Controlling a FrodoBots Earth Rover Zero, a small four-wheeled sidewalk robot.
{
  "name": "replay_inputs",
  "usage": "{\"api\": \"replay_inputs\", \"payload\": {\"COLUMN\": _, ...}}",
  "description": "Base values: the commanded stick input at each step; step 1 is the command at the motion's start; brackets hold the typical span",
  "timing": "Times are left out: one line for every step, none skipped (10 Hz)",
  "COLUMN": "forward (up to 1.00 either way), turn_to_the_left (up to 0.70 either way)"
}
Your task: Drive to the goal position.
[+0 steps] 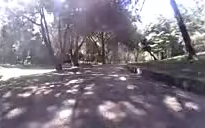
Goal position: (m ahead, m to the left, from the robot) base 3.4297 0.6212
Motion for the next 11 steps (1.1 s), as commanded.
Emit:
{"api": "replay_inputs", "payload": {"forward": 0.85, "turn_to_the_left": 0.0}}
{"api": "replay_inputs", "payload": {"forward": 0.85, "turn_to_the_left": 0.0}}
{"api": "replay_inputs", "payload": {"forward": 0.85, "turn_to_the_left": 0.0}}
{"api": "replay_inputs", "payload": {"forward": 0.85, "turn_to_the_left": 0.0}}
{"api": "replay_inputs", "payload": {"forward": 0.85, "turn_to_the_left": 0.0}}
{"api": "replay_inputs", "payload": {"forward": 0.85, "turn_to_the_left": 0.0}}
{"api": "replay_inputs", "payload": {"forward": 0.85, "turn_to_the_left": 0.0}}
{"api": "replay_inputs", "payload": {"forward": 0.85, "turn_to_the_left": 0.0}}
{"api": "replay_inputs", "payload": {"forward": 0.85, "turn_to_the_left": 0.0}}
{"api": "replay_inputs", "payload": {"forward": 0.85, "turn_to_the_left": 0.0}}
{"api": "replay_inputs", "payload": {"forward": 0.85, "turn_to_the_left": 0.0}}
